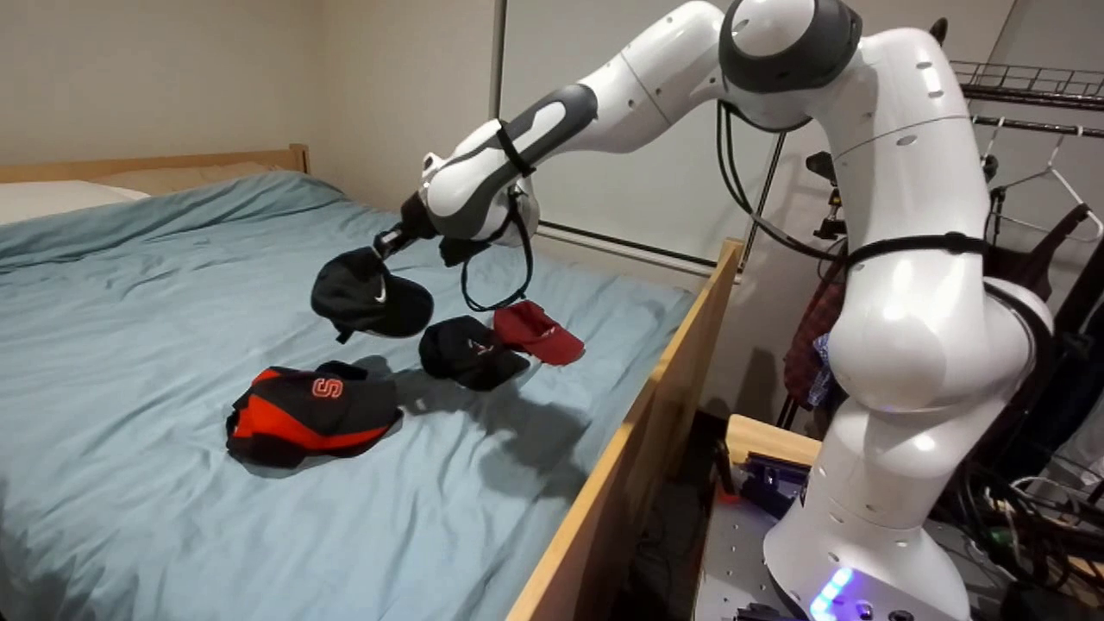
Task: Move the caps to the right
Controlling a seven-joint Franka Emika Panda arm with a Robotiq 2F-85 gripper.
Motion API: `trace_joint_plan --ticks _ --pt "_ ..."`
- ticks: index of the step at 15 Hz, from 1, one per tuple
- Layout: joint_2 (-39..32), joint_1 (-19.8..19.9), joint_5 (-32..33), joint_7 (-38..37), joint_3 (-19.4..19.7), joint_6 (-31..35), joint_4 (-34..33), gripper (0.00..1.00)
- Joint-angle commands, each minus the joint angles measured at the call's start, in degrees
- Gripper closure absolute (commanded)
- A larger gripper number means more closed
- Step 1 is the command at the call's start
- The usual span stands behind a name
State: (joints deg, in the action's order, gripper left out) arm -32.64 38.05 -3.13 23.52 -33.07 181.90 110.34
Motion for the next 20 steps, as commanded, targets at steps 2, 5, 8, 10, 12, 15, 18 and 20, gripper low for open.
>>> trace_joint_plan --ticks 2,5,8,10,12,15,18,20 --pt "0.77 11.04 -1.8 0.11 -3.05 -3.9 3.14 0.95" --pt "-3.42 16.13 -0.76 1.85 -3.73 -8.08 0.95 0.96" --pt "-8.16 18.24 -1.16 4.61 -3.46 -12.94 -1.9 0.95" --pt "-10.56 17.53 -1.26 4.74 -1.74 -15.65 -3.46 0.96" --pt "-11.82 16.36 -1.93 3.37 0.49 -17.13 -4.58 0.95" --pt "-13.07 17.49 -5.13 1.53 1.14 -14.92 -4.14 0.95" --pt "-11.56 18.37 -7.57 0.94 2.48 -12.64 -3.42 0.96" --pt "-10.57 18.11 -7.12 1.26 2.74 -11.44 -3.54 0.7"
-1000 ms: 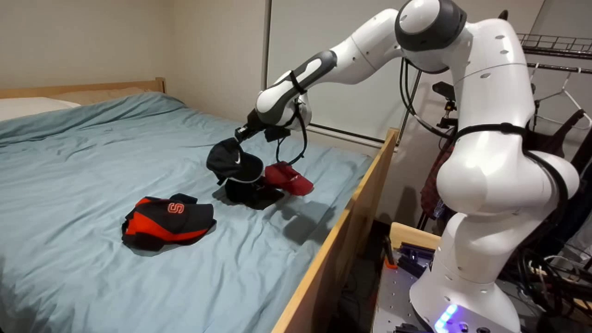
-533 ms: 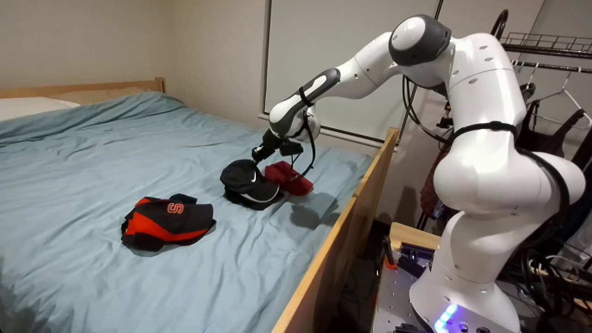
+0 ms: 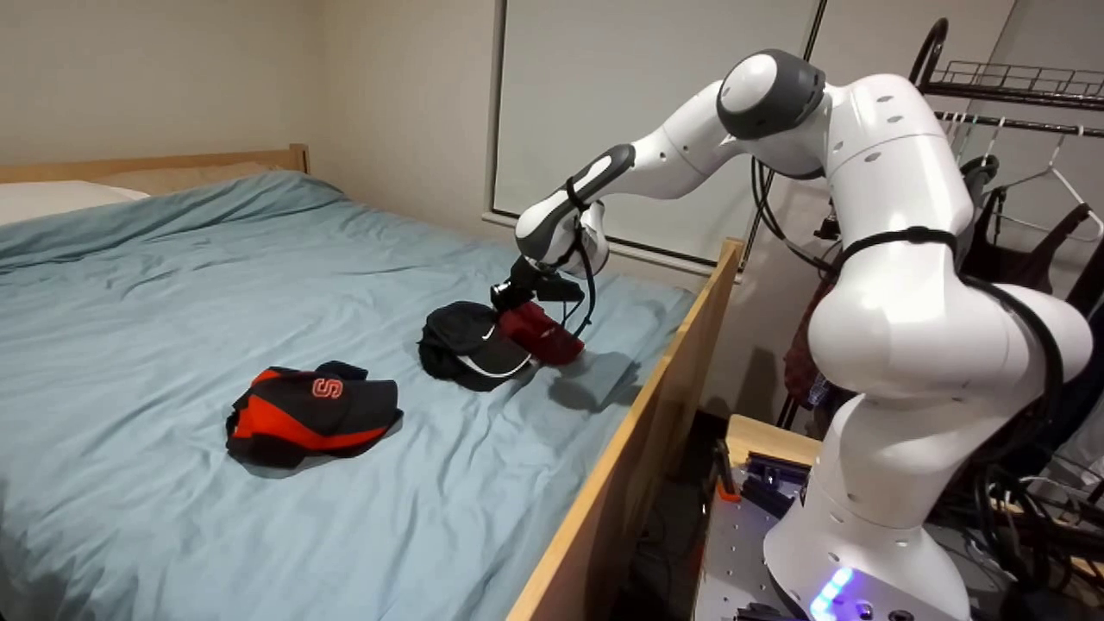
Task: Move the caps to the right
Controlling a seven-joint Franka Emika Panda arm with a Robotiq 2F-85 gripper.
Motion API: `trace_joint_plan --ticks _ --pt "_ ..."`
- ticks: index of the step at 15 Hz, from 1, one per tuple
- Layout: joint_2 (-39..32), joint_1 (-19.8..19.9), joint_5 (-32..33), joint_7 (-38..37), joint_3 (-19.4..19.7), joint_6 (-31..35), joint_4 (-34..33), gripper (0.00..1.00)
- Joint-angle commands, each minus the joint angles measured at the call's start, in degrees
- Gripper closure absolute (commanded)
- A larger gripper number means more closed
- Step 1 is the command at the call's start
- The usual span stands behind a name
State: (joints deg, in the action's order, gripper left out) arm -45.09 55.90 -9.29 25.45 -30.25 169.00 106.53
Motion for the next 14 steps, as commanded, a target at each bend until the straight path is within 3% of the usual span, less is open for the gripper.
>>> trace_joint_plan --ticks 1,2,7,9,11,14 --pt "2.03 0.66 -0.69 -0.18 -0.85 1.06 0.27 0.69" --pt "1.91 0.41 -0.3 0.48 -1.57 -0.16 -0.23 0.63" --pt "0.88 1.84 -1.07 6.43 -12.75 -5.75 0.78 0.32" --pt "1.4 -0.8 -0.22 6.95 -14.65 -7.7 1.85 0.19" --pt "2.36 -5.0 1.27 6.57 -14.16 -9.27 3.12 0.06" --pt "1.78 -11.25 2.42 7.4 -12.86 -12.81 3.03 0.0"
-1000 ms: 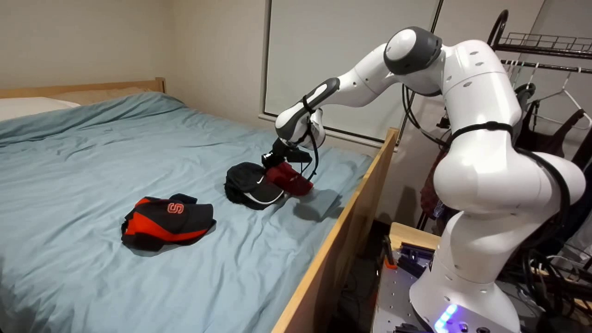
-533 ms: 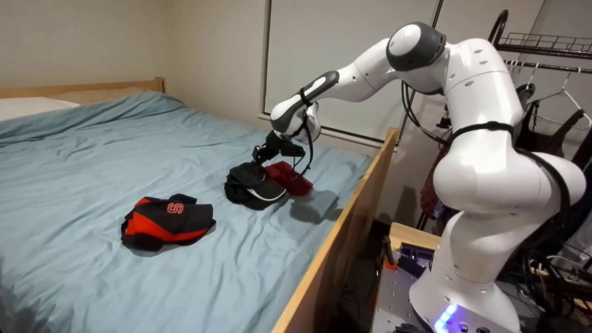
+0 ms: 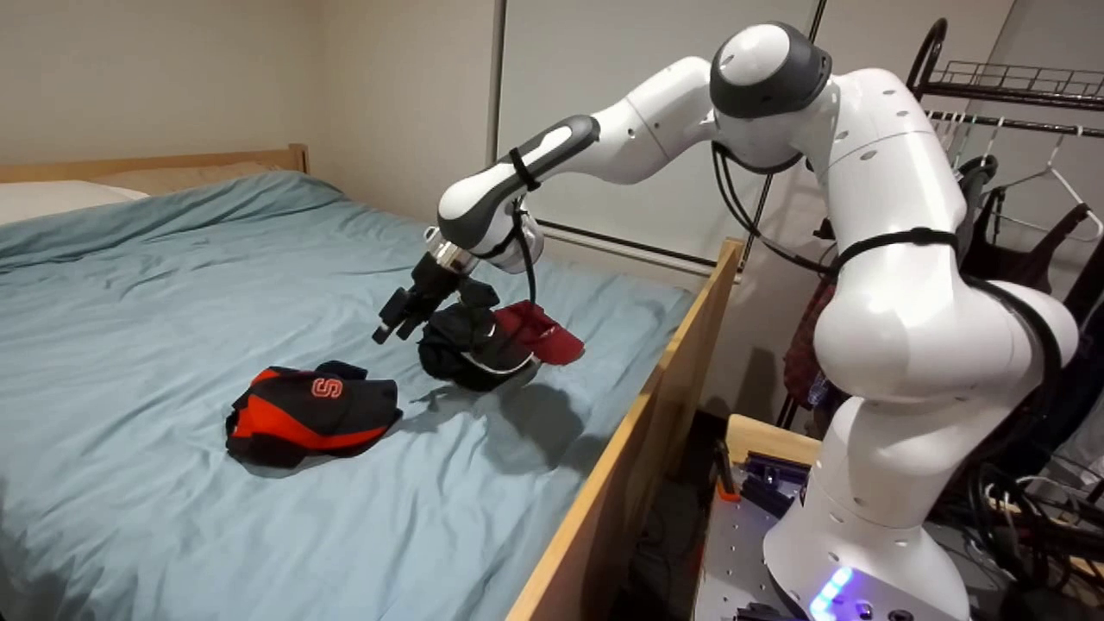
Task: Move the caps to the right
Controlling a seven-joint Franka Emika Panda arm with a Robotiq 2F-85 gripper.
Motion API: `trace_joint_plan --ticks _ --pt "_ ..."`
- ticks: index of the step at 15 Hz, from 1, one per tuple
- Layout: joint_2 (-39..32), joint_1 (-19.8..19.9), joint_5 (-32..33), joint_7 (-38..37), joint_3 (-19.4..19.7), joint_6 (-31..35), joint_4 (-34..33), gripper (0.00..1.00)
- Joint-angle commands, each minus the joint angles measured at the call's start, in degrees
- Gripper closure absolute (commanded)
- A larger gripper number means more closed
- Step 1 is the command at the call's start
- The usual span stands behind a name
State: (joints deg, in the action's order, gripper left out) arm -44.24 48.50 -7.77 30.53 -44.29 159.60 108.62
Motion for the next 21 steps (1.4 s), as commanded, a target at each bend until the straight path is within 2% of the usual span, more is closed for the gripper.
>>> trace_joint_plan --ticks 1,2,3,8,10,14,16,19,21 --pt "0.33 -5.17 0.93 3.53 1.38 -5.71 0.06 0.0" --pt "1.51 -6.92 1.0 3.87 2.72 -8.84 -0.2 0.0" --pt "0.78 -7.13 -2.18 3.11 2.68 -4.59 -0.03 0.0" --pt "0.27 -10.47 -3.02 2.88 5.41 -3.37 -0.7 0.0" --pt "-0.74 -9.88 -6.6 1.99 4.99 -0.7 -0.55 0.0" --pt "-2.09 -5.29 -14.11 1.65 0.76 8.69 0.38 0.0" --pt "-3.12 -4.15 -15.02 -1.01 -0.01 13.17 0.42 0.0" --pt "-1.84 -6.35 -14.01 -10.76 4.76 11.97 1.63 0.0" --pt "-1.71 -6.44 -14.62 -14.73 5.96 10.83 2.47 0.0"
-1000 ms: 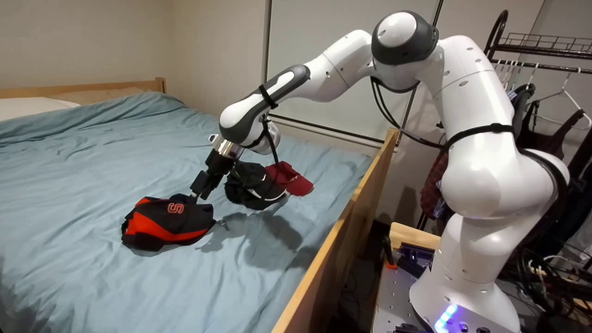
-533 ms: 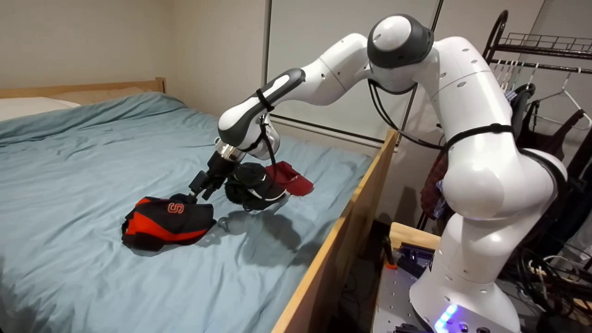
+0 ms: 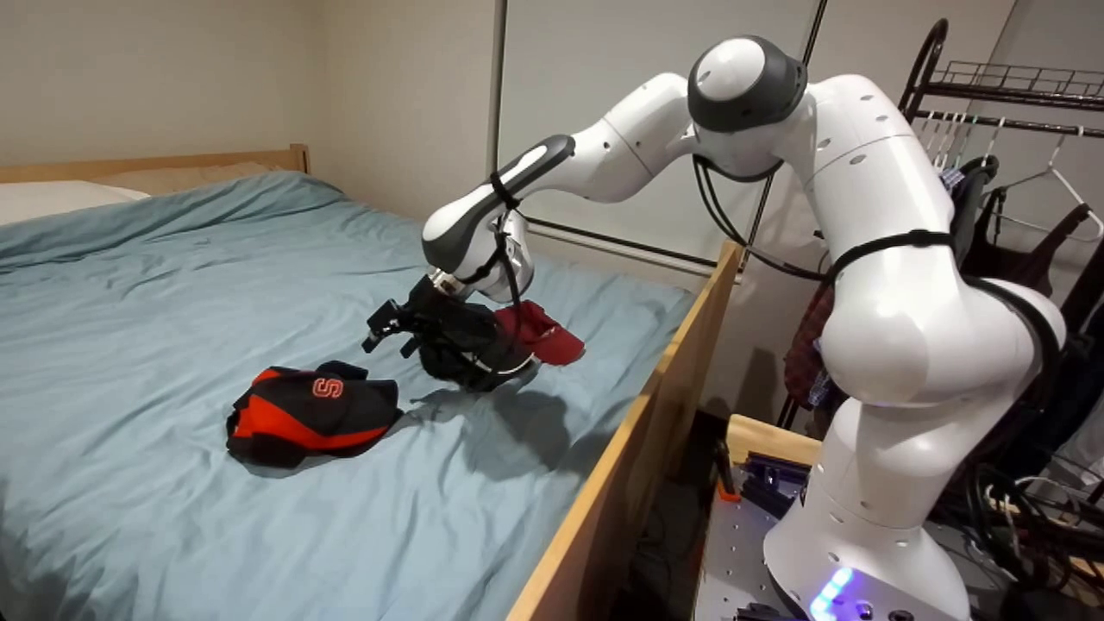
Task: Move the caps to the right
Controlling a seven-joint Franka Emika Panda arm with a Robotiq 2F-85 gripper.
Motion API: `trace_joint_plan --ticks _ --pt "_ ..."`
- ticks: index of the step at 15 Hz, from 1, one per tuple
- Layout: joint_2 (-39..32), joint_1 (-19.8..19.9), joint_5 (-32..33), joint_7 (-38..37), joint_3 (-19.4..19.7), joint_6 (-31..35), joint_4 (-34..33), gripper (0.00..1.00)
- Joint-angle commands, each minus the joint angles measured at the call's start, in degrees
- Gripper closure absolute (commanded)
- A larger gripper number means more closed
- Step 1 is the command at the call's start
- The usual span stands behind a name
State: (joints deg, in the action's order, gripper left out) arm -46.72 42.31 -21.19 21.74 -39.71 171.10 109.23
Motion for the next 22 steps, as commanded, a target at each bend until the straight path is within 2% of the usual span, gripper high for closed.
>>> trace_joint_plan --ticks 1,3,5,10,14,15,17,20,22 --pt "0.47 -0.1 -1.42 -7.24 1.47 -1.16 2.07 0.0" --pt "-0.44 -0.11 -1.72 -9.41 1.6 -2.44 1.92 0.0" --pt "-2.95 1.78 -2.21 -8.42 -1.15 -3.29 0.91 0.0" --pt "-7.86 2.25 -3.21 -7.64 -3.28 -2.47 -0.83 0.0" --pt "-17.5 7.31 0.11 0.47 -10.69 2.46 -4.29 0.0" --pt "-19.95 8.73 1.96 2.43 -12.82 3.59 -4.8 0.25" --pt "-23.71 10.48 6.53 4.33 -15.31 3.86 -5.48 0.33" --pt "-27.46 12.88 12.66 4.66 -17.55 2.92 -5.41 0.55" --pt "-27.93 13.45 15.87 4.15 -17.53 2.78 -4.81 0.68"
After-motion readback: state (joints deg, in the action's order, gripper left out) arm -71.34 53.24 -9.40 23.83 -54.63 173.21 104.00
